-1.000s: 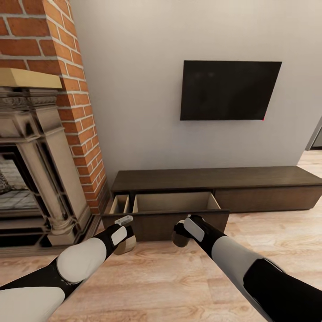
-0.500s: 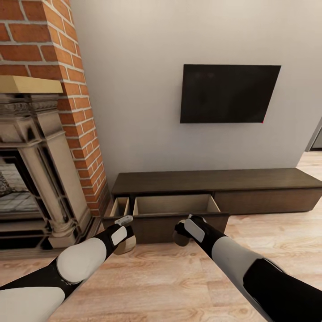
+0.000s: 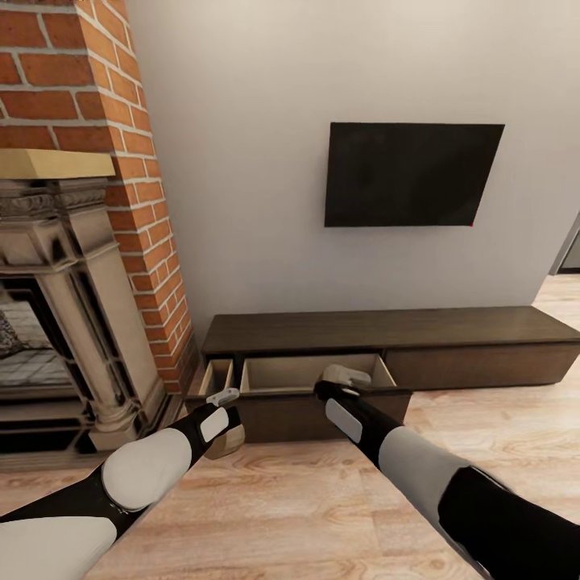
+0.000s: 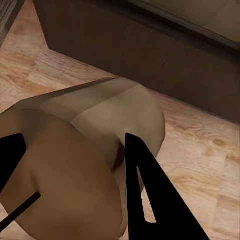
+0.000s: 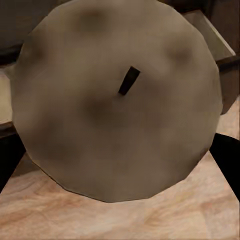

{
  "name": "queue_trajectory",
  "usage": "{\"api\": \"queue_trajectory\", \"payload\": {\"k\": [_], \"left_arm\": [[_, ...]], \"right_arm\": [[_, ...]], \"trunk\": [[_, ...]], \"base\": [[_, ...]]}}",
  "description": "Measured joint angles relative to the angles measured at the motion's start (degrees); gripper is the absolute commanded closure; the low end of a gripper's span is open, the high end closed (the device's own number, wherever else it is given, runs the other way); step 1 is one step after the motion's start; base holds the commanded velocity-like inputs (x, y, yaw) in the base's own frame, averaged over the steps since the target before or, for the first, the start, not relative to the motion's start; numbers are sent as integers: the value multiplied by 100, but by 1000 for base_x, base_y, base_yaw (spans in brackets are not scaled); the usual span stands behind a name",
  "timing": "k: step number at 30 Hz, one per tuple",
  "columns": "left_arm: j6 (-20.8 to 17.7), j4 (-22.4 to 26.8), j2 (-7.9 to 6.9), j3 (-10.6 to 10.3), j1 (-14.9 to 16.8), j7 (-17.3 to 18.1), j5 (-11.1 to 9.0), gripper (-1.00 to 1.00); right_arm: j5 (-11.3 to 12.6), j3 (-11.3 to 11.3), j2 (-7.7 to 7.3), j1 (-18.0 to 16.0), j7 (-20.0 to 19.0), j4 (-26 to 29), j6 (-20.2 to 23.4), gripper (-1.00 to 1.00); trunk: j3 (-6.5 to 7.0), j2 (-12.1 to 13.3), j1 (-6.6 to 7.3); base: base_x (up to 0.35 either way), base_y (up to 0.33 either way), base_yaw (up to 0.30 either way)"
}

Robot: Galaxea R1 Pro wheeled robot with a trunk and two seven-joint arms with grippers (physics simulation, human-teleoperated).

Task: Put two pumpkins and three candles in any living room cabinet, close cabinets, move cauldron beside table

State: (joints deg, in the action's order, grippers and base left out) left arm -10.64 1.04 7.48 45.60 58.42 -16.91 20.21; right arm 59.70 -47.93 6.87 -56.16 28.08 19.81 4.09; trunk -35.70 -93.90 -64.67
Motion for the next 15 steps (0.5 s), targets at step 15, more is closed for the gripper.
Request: {"api": "queue_trajectory", "payload": {"k": [15], "left_arm": [[-17, 6, -3, 2, 0, 18, -12, 100]], "right_arm": [[-347, -421, -4, 6, 47, -3, -662, 100]], "trunk": [[269, 602, 329]], "base": [[0, 0, 0]]}}
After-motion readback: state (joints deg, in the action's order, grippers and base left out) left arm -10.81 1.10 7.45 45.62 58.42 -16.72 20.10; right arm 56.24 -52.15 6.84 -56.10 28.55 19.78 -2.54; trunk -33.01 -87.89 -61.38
